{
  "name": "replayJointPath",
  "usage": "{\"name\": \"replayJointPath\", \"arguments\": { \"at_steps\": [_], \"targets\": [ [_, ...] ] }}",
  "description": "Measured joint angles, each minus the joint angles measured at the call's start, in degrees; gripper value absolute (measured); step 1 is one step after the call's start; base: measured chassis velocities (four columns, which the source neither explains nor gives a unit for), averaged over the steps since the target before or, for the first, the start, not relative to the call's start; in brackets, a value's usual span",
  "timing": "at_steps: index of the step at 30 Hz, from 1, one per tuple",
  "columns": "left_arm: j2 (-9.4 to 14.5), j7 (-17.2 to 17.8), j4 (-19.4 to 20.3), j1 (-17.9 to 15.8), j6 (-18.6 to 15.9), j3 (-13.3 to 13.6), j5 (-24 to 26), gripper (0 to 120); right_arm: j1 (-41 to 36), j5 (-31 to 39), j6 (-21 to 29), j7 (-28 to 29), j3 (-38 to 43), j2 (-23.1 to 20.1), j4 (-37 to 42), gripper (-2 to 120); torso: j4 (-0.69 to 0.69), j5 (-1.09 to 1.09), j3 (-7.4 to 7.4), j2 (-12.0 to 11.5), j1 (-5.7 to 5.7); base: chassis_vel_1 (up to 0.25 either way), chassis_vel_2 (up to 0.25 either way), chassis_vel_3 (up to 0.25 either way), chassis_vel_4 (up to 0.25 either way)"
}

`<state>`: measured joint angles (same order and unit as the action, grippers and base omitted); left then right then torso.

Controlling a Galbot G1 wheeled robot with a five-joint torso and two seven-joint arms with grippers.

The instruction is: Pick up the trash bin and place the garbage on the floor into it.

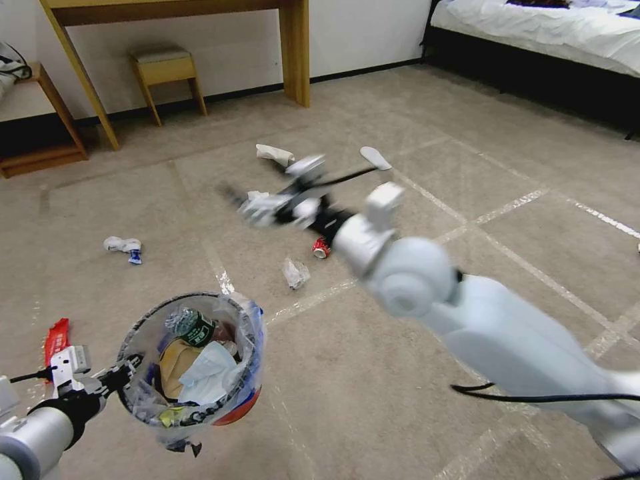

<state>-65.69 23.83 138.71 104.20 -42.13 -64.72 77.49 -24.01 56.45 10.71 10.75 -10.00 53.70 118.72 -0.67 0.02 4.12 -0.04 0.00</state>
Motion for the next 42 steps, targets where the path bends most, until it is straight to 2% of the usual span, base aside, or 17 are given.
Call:
{"name": "replayJointPath", "arguments": {
  "at_steps": [2,3,4,5,7,8,11,14,17,20,24,28,34,42],
  "targets": [
    [-0.17,-0.11,-0.35,-0.28,0.0,-0.22,-0.24,1,-6.61,-1.22,-2.25,-0.16,10.35,-2.76,0.45,100,0.01,-0.01,0.0,0.0,0.0,0.0,0.0,0.0,0.0],
    [-0.17,-0.11,-0.35,-0.28,0.0,-0.22,-0.24,1,-6.61,-1.22,-2.25,-0.16,10.35,-2.76,0.45,100,0.01,-0.01,0.0,0.0,0.0,0.0,0.0,0.0,0.0],
    [-0.4,-0.23,-0.46,-0.49,0.0,-0.22,-0.53,1,-10.04,-2.43,-3.59,-0.14,15.59,-3.54,0.0,100,0.01,0.0,-0.01,0.0,0.0,0.0,0.0,0.0,0.0],
    [-0.4,-0.23,-0.46,-0.49,0.0,-0.22,-0.53,1,-10.04,-2.43,-3.59,-0.14,15.59,-3.54,0.0,100,0.01,0.0,-0.01,0.0,0.0,0.0,0.0,0.0,0.0],
    [-0.87,-0.65,-0.51,-0.62,0.0,-0.2,-1.74,1,-15.44,-7.58,-7.55,0.7,22.55,-4.17,-1.55,100,0.03,-0.01,0.0,0.0,0.0,0.0,0.0,0.0,0.0],
    [-1.16,-0.98,-0.56,-0.63,0.0,-0.24,-2.56,1,-18.98,-11.22,-9.34,0.94,26.45,-4.09,-2.04,100,0.04,0.0,0.0,0.0,0.0,0.0,0.0,0.0,0.0],
    [-1.4,-1.2,-0.6,-0.65,0.0,-0.35,-3.1,1,-22.36,-13.99,-10.25,0.99,29.86,-3.82,-2.02,100,0.03,-0.01,-0.01,0.0,0.0,0.0,0.0,0.0,0.0],
    [-2.31,-1.9,-0.44,-0.65,0.0,-0.57,-4.61,1,-32.16,-19.49,-13.23,1.01,38.37,-2.07,-0.64,100,-0.01,-0.01,-0.01,0.0,0.0,0.0,0.0,0.0,0.0],
    [-2.58,-2.2,-0.41,-0.64,0.0,-0.57,-5.27,1,-33.75,-20.4,-13.78,0.91,39.77,-1.7,-0.31,100,-0.01,-0.02,-0.01,0.0,0.0,0.0,0.0,0.0,0.0],
    [-4.59,-3.74,0.02,-0.63,0.0,-0.28,-8.59,1,-41.63,-24.32,-15.91,0.14,46.21,0.5,1.18,100,0.02,-0.02,-0.01,0.01,0.0,0.0,0.0,0.0,0.0],
    [-5.72,-4.1,0.33,-0.5,0.0,-0.11,-9.97,1,-46.55,-26.93,-17.48,-0.18,48.64,2.33,1.87,100,0.0,-0.02,-0.01,0.0,0.0,0.0,0.0,0.0,0.0],
    [-6.47,-4.17,0.47,-0.31,0.0,-1.59,-10.76,1,-51.05,-28.19,-19.18,-0.41,50.54,5.46,2.4,100,0.01,-0.02,-0.01,0.0,0.0,0.0,0.0,0.0,0.0],
    [-7.5,-5.01,0.18,-0.29,-0.01,-2.36,-12.15,1,-53.28,-29.51,-19.74,-0.57,51.53,10.06,2.08,100,0.02,-0.03,0.0,0.0,0.0,0.0,0.0,0.0,0.0],
    [-8.65,-5.88,-0.14,-0.24,-0.01,-3.11,-13.19,1,-55.33,-30.08,-20.96,-1.15,50.57,12.22,1.44,100,0.01,-0.03,-0.01,0.0,0.0,0.0,0.0,0.0,0.0]
  ]
}}
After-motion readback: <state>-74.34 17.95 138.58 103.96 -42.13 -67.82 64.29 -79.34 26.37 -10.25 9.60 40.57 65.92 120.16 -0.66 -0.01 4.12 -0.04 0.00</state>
